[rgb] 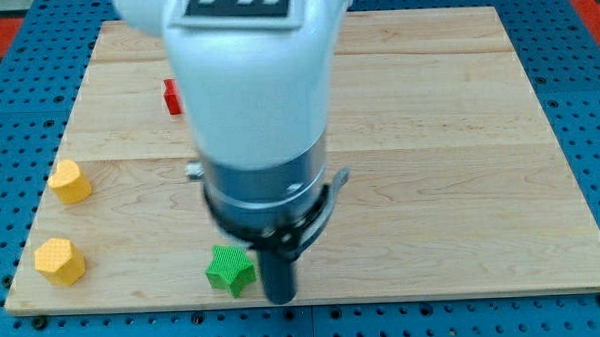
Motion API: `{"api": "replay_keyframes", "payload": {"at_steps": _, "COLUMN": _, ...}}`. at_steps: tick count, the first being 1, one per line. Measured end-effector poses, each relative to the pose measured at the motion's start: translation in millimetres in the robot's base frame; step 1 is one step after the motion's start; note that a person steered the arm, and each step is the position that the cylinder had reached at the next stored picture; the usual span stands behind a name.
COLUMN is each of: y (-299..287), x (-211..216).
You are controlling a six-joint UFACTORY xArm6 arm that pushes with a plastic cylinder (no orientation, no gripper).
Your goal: Move the red circle towards the bottom left
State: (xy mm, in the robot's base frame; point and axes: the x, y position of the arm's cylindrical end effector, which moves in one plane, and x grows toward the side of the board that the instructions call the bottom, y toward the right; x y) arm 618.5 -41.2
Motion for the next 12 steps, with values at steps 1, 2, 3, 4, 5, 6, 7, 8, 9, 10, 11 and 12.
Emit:
{"api": "replay_keyframes", "payload": {"at_steps": 1, "y": -37, "x": 0}}
{"api": "replay_keyframes", "payload": {"at_steps": 2, "y": -37, "x": -4}}
{"api": "replay_keyframes", "payload": {"at_steps": 3, "y": -38, "x": -9}}
{"api": "replay_keyframes", "payload": {"at_steps": 4, "y": -40, "x": -1}}
{"api": "replay_keyframes", "payload": {"at_steps": 5, "y": 24, "x": -29}}
{"api": "replay_keyframes", "payload": {"at_steps": 6, "y": 80, "x": -105}}
{"api": "replay_keyframes", "payload": {"at_steps": 7, "y": 101, "x": -193}}
{"api": "replay_keyframes", "payload": {"at_steps": 8, "y": 60, "x": -244}}
{"api": "replay_keyframes", "payload": {"at_steps": 9, "y": 53, "x": -270}}
{"api": "replay_keyframes", "payload": {"at_steps": 10, "y": 69, "x": -301}}
{"api": "replay_keyframes", "payload": {"at_steps": 11, "y": 67, "x": -326}}
{"api": "replay_keyframes", "payload": {"at_steps": 12, "y": 10, "x": -292}}
